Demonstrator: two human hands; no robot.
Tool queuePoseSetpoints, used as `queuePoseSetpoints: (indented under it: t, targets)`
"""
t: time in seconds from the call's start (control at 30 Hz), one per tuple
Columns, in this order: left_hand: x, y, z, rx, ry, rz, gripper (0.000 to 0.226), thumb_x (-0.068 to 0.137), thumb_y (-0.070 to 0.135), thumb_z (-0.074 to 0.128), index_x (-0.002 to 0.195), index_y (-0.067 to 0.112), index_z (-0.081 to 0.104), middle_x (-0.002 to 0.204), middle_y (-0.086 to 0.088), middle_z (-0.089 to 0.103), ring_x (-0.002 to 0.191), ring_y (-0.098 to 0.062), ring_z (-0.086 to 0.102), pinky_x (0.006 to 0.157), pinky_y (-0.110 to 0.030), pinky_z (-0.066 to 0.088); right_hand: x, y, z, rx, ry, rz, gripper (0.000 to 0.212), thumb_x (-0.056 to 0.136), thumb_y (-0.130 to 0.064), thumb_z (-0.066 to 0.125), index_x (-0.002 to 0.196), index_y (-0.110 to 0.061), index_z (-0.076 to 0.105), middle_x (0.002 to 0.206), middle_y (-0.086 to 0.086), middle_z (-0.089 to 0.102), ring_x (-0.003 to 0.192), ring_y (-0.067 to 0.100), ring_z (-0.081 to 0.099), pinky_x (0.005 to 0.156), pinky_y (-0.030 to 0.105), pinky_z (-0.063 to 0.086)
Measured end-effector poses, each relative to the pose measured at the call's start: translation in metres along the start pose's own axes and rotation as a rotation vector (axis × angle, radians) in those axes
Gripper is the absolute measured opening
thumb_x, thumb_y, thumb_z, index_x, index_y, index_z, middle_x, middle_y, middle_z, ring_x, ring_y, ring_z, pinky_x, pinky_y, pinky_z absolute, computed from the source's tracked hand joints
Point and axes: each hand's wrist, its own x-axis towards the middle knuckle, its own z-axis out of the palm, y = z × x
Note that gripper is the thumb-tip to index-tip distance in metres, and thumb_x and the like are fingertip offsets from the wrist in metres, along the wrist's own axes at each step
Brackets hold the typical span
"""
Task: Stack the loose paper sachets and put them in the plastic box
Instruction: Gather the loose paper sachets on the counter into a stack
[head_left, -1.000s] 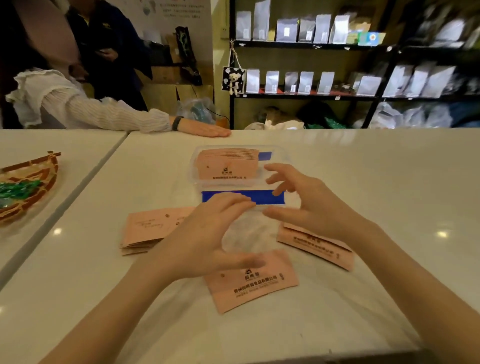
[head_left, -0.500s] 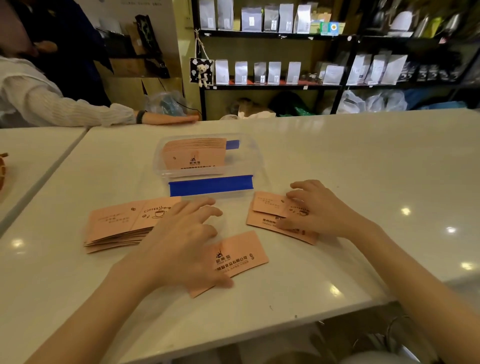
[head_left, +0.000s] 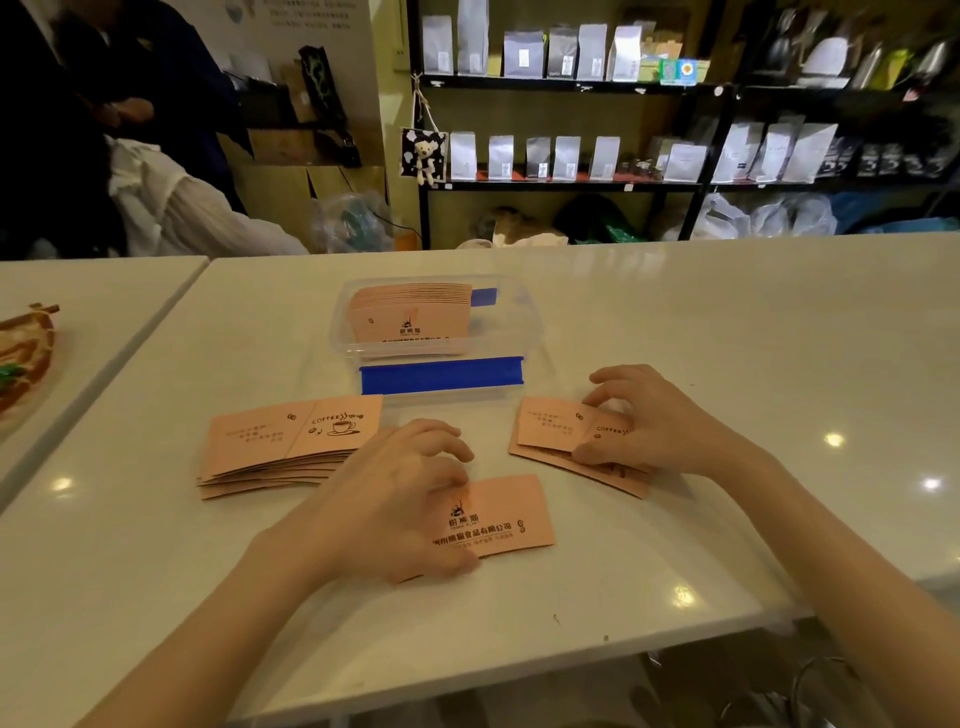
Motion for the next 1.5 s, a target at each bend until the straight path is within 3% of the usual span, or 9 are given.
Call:
queuePoseSetpoints:
  t: [0.4,0.67,0.77,0.9,1.0,1.17,1.27,1.4,1.5]
  targets:
    - [-0.029,-0.034,-0.057,-0.135,0.246,-0.163,0.062,0.052,0.064,0.058,0.106,0.032,0.060,0.113,0.026,0.044,0.104,0.002,0.045,0.075,-0.006,0.041,0.016,-0.072,-0.019,0.351,0.135,-0.217,0.041,0.064,-0.046,0.070,0.103,-0.037,0.060,0.118,-0.017,0.052,0.107,0.006,0.047,0.085,0.015,0.037]
    - [-0.039,-0.082,-0.080,0.027,0.107,-0.440,0.054,0.060,0.050,0.072,0.108,0.027,0.060,0.136,0.010,0.039,0.128,-0.009,0.025,0.103,-0.027,0.024,0.043,-0.144,-0.001,0.432,0.093,-0.383,0.027,0.069,-0.046,0.067,0.092,-0.049,0.052,0.099,-0.034,0.044,0.100,-0.002,0.045,0.076,0.011,0.038]
    - [-0.038,-0.091,-0.075,0.020,0.043,-0.476,0.055,0.061,0.047,0.073,0.110,0.025,0.060,0.138,0.008,0.036,0.129,-0.010,0.022,0.104,-0.027,0.023,0.054,-0.163,0.013,0.411,0.061,-0.395,0.034,0.070,-0.045,0.067,0.101,-0.032,0.060,0.112,-0.022,0.052,0.100,-0.002,0.042,0.076,0.008,0.035]
    - [-0.040,-0.098,-0.067,-0.123,0.025,-0.468,0.052,0.062,0.038,0.075,0.110,0.032,0.056,0.133,0.010,0.039,0.123,-0.007,0.032,0.101,-0.024,0.028,0.066,-0.179,0.032,0.311,0.054,-0.384,0.047,0.069,-0.051,0.065,0.108,-0.026,0.059,0.125,-0.008,0.050,0.105,0.005,0.036,0.092,0.025,0.034]
    - [-0.046,-0.101,-0.066,-0.351,0.086,-0.444,0.060,0.060,0.031,0.079,0.104,0.048,0.043,0.110,0.028,0.044,0.099,0.012,0.045,0.087,-0.005,0.037,0.074,-0.183,0.046,0.168,0.060,-0.401,0.057,0.069,-0.058,0.060,0.115,-0.025,0.057,0.130,-0.007,0.046,0.117,0.008,0.034,0.099,0.030,0.032]
    - [-0.061,-0.124,-0.061,-0.344,0.111,-0.577,0.088,0.046,0.058,0.073,0.125,0.036,0.041,0.134,0.013,0.042,0.120,-0.008,0.037,0.105,-0.032,0.031,0.079,-0.184,0.060,0.007,0.064,-0.414,0.063,0.068,-0.065,0.056,0.117,-0.026,0.056,0.137,-0.007,0.041,0.128,0.013,0.025,0.104,0.033,0.024]
    - [-0.062,-0.123,-0.059,-0.344,0.104,-0.603,0.092,0.056,0.044,0.079,0.133,0.033,0.031,0.139,0.011,0.035,0.124,-0.010,0.031,0.104,-0.031,0.028,0.079,-0.182,0.065,-0.109,0.054,-0.452,0.066,0.069,-0.067,0.053,0.120,-0.026,0.055,0.145,-0.005,0.031,0.135,0.016,0.013,0.110,0.038,0.014]
    - [-0.058,-0.115,-0.060,-0.308,0.087,-0.568,0.094,0.044,0.064,0.071,0.128,0.042,0.034,0.142,0.014,0.032,0.130,-0.010,0.025,0.104,-0.030,0.027,0.080,-0.176,0.068,-0.150,0.025,-0.493,0.070,0.070,-0.068,0.049,0.126,-0.025,0.050,0.153,-0.004,0.017,0.139,0.016,-0.004,0.111,0.038,-0.007]
    - [-0.048,-0.095,-0.066,-0.324,0.158,-0.478,0.075,0.052,0.065,0.066,0.120,0.042,0.044,0.133,0.018,0.037,0.125,-0.005,0.028,0.103,-0.029,0.029,0.077,-0.163,0.059,-0.032,0.032,-0.467,0.072,0.070,-0.068,0.050,0.130,-0.029,0.042,0.154,-0.008,0.011,0.140,0.011,-0.006,0.112,0.040,-0.005]
